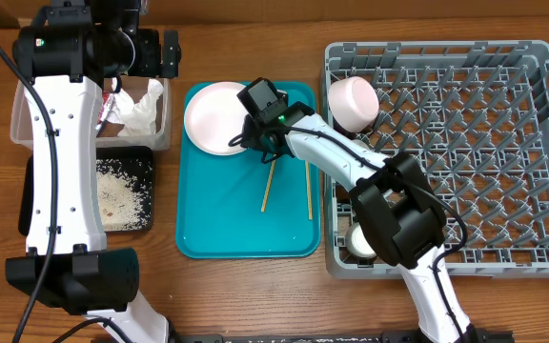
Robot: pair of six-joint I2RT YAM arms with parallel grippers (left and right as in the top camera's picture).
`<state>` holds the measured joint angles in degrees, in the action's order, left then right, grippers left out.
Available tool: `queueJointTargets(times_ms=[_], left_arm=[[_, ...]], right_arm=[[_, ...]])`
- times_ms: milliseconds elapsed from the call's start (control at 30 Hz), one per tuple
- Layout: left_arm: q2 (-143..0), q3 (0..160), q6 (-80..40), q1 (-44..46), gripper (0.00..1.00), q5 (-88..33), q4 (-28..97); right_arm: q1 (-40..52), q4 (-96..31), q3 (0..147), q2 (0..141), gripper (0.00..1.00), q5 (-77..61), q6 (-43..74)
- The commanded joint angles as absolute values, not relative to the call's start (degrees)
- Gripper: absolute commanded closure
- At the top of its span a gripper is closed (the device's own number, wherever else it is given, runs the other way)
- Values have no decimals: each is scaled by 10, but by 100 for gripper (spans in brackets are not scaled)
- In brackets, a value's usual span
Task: Sort waste into correct bins and load items into the dishwasher
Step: 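Grasp the white plate edge, lift it and stand it in the rack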
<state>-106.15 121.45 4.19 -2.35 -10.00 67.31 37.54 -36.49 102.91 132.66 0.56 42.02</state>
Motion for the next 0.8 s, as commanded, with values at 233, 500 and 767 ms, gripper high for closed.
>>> queueJointTargets(times_ms=[233, 500, 767], left_arm=[[-1064, 1223, 38, -22, 0, -96, 671], [-1064, 1223, 38, -22, 0, -96, 671], [-1064, 1223, 38, -22, 0, -96, 671]], right_arm=[[376, -372, 1016, 1328, 96, 6, 435], [346, -423, 1039, 1289, 96, 5, 397], [320, -469, 1068, 1125, 96, 93, 263]])
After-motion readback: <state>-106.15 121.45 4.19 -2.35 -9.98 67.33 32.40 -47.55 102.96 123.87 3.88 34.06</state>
